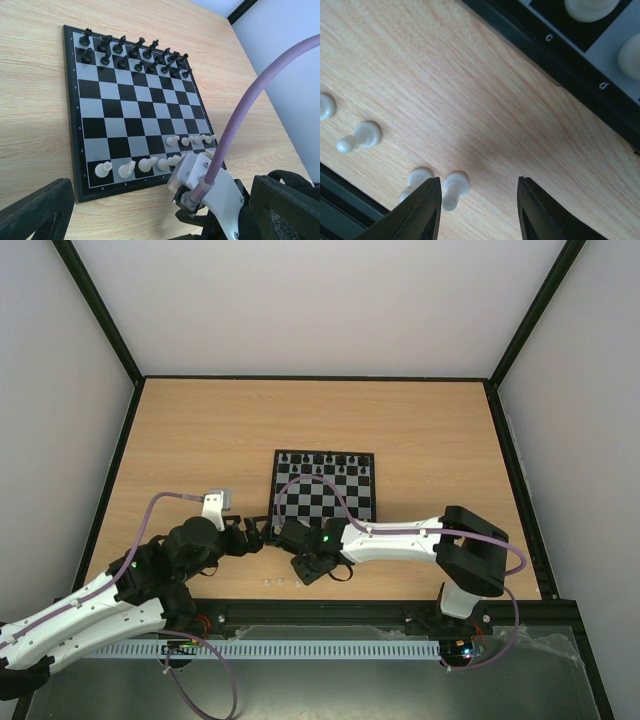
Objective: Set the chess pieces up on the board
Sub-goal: Pick up the chess piece at the center of the board.
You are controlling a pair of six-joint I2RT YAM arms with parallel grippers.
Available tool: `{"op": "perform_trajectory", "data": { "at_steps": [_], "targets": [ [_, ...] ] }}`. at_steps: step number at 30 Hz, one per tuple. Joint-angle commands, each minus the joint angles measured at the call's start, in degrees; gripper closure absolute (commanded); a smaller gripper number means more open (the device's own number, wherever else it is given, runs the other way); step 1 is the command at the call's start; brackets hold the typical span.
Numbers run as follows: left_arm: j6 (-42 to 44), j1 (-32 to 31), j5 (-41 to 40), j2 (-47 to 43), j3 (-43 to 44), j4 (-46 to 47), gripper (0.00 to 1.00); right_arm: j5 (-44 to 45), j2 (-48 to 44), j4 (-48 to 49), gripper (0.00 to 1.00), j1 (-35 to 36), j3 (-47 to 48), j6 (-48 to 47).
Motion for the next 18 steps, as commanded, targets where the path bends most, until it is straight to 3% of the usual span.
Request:
{"op": "perform_trajectory", "data": {
  "at_steps": [1, 8, 18],
  "targets": [
    [-0.13, 0.17, -0.08, -0.07, -0.72, 0.48, 0.01, -0.64, 0.32, -1.14, 0.59, 1.54, 1.04, 0.14],
    [-0.22, 0.17, -0.06, -0.06, -0.76, 0.48, 0.01, -0.68, 0.84, -0.70, 0.61, 2.35, 0.30, 0.64],
    [-0.22, 0.17, 0.01, -0.17, -0.79, 0.47, 0.01, -0.23, 2.98, -0.68, 0.71, 2.37, 0.11, 0.64]
  ]
}}
